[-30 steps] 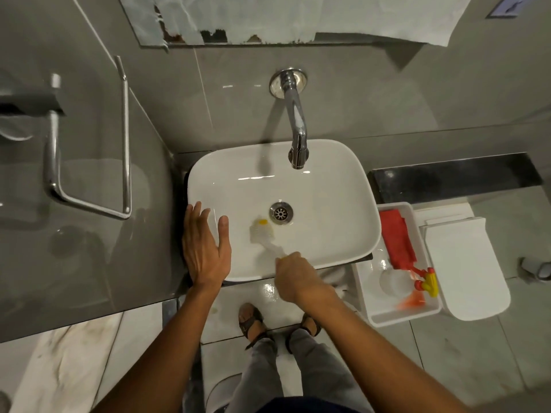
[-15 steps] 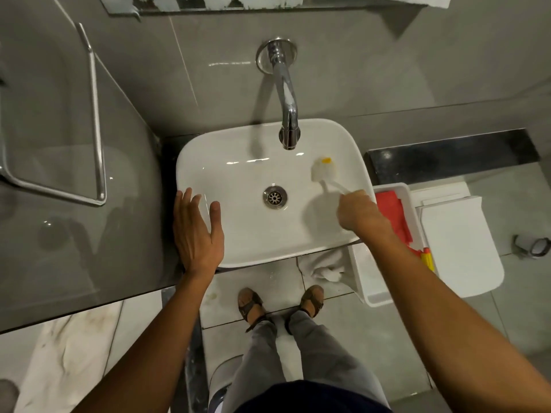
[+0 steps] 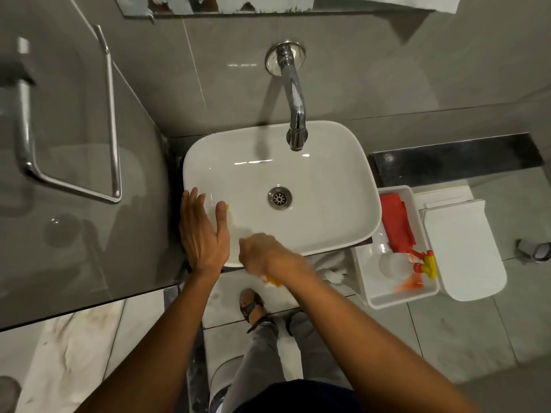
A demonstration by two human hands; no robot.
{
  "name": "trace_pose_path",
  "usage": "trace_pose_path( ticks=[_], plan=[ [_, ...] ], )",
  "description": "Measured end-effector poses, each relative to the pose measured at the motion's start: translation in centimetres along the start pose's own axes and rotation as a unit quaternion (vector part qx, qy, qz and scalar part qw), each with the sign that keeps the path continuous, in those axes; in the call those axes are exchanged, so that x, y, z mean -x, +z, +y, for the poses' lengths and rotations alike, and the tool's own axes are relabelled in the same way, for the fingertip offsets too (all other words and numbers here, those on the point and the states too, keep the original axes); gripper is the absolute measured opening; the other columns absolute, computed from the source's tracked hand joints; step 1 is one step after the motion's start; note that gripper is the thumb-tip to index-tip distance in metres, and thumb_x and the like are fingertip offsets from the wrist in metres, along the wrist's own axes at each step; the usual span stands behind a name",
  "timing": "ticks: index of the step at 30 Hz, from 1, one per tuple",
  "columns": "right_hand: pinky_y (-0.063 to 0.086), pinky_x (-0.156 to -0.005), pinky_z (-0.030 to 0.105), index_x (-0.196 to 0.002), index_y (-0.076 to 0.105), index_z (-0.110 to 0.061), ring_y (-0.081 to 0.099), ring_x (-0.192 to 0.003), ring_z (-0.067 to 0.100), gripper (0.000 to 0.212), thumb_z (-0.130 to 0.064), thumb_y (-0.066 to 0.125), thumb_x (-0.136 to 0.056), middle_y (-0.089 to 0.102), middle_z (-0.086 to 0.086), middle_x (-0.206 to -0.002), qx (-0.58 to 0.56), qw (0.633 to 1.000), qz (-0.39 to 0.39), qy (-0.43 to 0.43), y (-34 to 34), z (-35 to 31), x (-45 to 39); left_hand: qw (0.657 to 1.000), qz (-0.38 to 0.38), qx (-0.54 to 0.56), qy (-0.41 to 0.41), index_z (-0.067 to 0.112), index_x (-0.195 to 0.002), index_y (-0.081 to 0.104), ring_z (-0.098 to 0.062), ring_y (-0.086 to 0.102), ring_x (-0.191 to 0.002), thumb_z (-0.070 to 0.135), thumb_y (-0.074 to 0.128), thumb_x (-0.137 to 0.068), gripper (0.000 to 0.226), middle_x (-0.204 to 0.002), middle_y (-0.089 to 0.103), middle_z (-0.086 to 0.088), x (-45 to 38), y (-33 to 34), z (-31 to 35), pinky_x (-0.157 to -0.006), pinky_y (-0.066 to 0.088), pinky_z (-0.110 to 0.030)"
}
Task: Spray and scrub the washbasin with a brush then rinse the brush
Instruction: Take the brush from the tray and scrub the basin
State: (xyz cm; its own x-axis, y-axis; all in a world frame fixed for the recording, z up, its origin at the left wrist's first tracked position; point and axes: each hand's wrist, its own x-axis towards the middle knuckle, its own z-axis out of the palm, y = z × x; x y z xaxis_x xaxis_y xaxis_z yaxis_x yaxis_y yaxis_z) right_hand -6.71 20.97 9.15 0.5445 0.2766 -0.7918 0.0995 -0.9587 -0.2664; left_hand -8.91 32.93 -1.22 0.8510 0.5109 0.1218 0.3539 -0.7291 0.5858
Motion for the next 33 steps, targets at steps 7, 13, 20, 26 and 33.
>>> trace_pose_path(
  ticks=[7, 13, 20, 26, 33],
  plan=[
    [0.053, -0.094, 0.04, -0.145, 0.036, -0.001, 0.066, -0.123, 0.03, 0.048, -0.035, 0.032, -0.112, 0.061, 0.014, -0.139, -0.049, 0.973, 0.203, 0.099, -3.5, 1.4, -4.9, 1.0, -0.012, 0.007, -0.005, 0.005, -0.152, 0.054, -0.029, 0.031, -0.164, 0.067, 0.021, -0.11, 0.081, -0.169, 0.045, -0.013, 0.0, 0.3, -0.3, -0.129, 0.032, -0.049],
    [0.051, -0.085, 0.038, -0.14, 0.042, -0.004, 0.066, -0.121, 0.03, 0.042, -0.033, 0.035, -0.111, 0.063, 0.011, -0.134, 0.073, 0.983, 0.137, 0.095, -0.4, 2.6, -3.0, 1.0, -0.002, 0.006, -0.001, 0.004, -0.15, 0.056, -0.03, 0.033, -0.163, 0.065, 0.023, -0.111, 0.079, -0.167, 0.047, -0.014, -0.1, 0.4, -0.3, -0.129, 0.034, -0.05],
    [0.054, -0.079, 0.036, -0.141, 0.041, -0.008, 0.072, -0.111, 0.029, 0.041, -0.036, 0.026, -0.114, 0.067, 0.011, -0.128, 0.124, 0.96, 0.247, 0.05, -1.5, 4.0, -5.2, 1.0, 0.012, -0.001, 0.01, 0.001, -0.143, 0.06, -0.032, 0.037, -0.161, 0.06, 0.028, -0.113, 0.073, -0.16, 0.056, -0.016, -0.2, 0.4, -0.4, -0.126, 0.036, -0.048],
    [0.053, -0.088, 0.042, -0.148, 0.036, -0.01, 0.069, -0.116, 0.034, 0.041, -0.03, 0.03, -0.113, 0.064, 0.012, -0.132, 0.188, 0.936, 0.27, 0.126, -8.9, 11.4, -5.3, 1.0, 0.013, 0.013, 0.006, 0.002, -0.143, 0.061, -0.032, 0.038, -0.16, 0.06, 0.029, -0.112, 0.072, -0.157, 0.058, -0.017, -0.1, 0.4, -0.4, -0.123, 0.039, -0.048],
    [0.058, -0.087, 0.04, -0.13, 0.061, -0.001, 0.07, -0.106, 0.032, 0.036, -0.019, 0.048, -0.101, 0.066, 0.016, -0.119, 0.142, 0.948, 0.139, 0.249, -7.9, 18.8, 2.4, 0.999, 0.026, 0.018, 0.017, 0.001, -0.139, 0.062, -0.032, 0.039, -0.159, 0.059, 0.029, -0.113, 0.071, -0.154, 0.06, -0.016, 0.0, 0.3, -0.5, -0.124, 0.038, -0.045]
  ],
)
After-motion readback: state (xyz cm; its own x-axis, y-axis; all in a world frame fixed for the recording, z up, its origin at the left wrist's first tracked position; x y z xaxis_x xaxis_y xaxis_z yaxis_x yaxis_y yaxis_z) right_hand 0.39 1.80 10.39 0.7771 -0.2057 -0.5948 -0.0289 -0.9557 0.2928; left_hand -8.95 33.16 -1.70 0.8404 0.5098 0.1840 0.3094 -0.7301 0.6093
